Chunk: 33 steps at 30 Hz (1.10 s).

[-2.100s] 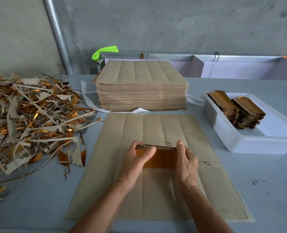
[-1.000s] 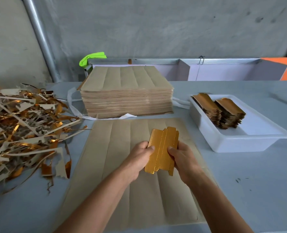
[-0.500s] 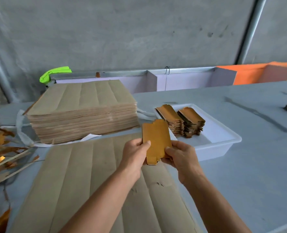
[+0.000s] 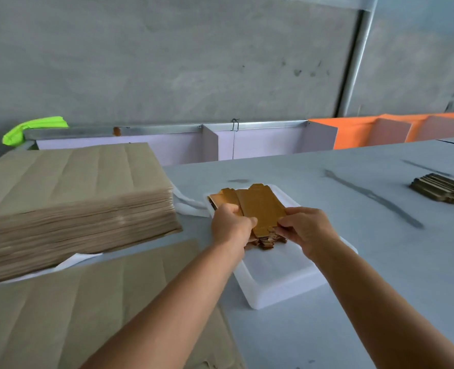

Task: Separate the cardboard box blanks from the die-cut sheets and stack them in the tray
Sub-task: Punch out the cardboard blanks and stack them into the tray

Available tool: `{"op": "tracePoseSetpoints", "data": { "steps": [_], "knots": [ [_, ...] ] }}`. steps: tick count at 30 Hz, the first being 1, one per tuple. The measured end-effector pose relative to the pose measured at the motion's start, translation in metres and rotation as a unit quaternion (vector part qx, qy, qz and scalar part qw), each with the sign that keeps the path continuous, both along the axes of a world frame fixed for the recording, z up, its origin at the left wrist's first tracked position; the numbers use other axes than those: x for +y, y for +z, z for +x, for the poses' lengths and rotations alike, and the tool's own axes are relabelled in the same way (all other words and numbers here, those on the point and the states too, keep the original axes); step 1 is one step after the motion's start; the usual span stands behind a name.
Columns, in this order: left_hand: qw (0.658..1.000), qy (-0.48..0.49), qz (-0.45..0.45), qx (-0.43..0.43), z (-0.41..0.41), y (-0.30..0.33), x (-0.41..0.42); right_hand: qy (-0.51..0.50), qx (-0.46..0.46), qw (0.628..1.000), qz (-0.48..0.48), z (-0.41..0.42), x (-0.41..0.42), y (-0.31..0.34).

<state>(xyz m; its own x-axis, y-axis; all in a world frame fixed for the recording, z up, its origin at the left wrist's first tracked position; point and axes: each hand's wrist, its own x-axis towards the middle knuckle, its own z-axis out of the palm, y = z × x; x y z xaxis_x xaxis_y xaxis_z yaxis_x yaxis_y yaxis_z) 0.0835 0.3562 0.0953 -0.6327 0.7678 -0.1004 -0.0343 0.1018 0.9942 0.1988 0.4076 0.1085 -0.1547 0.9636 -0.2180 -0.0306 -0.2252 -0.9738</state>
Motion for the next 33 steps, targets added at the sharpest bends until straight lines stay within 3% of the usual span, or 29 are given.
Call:
{"op": "tracePoseSetpoints", "data": {
  "steps": [6, 16, 24, 29, 33],
  "knots": [
    [1.000, -0.009, 0.015, -0.011, 0.002, -0.010, 0.064, -0.069, -0.077, 0.993, 0.058, -0.006, 0.066, -0.002],
    [0.992, -0.024, -0.020, 0.119, 0.008, -0.038, 0.114, -0.114, -0.201, 0.964, 0.132, -0.017, 0.117, -0.035],
    [0.960, -0.054, -0.036, 0.271, 0.013, -0.049, 0.115, -0.131, -0.263, 0.940, 0.171, -0.024, 0.126, -0.056],
    [0.943, -0.059, -0.044, 0.323, 0.013, -0.048, 0.111, -0.117, -0.304, 0.926, 0.190, -0.029, 0.126, -0.064],
    [0.911, -0.076, -0.073, 0.399, 0.014, -0.051, 0.108, -0.103, -0.356, 0.903, 0.219, -0.032, 0.125, -0.067]
  ]
}}
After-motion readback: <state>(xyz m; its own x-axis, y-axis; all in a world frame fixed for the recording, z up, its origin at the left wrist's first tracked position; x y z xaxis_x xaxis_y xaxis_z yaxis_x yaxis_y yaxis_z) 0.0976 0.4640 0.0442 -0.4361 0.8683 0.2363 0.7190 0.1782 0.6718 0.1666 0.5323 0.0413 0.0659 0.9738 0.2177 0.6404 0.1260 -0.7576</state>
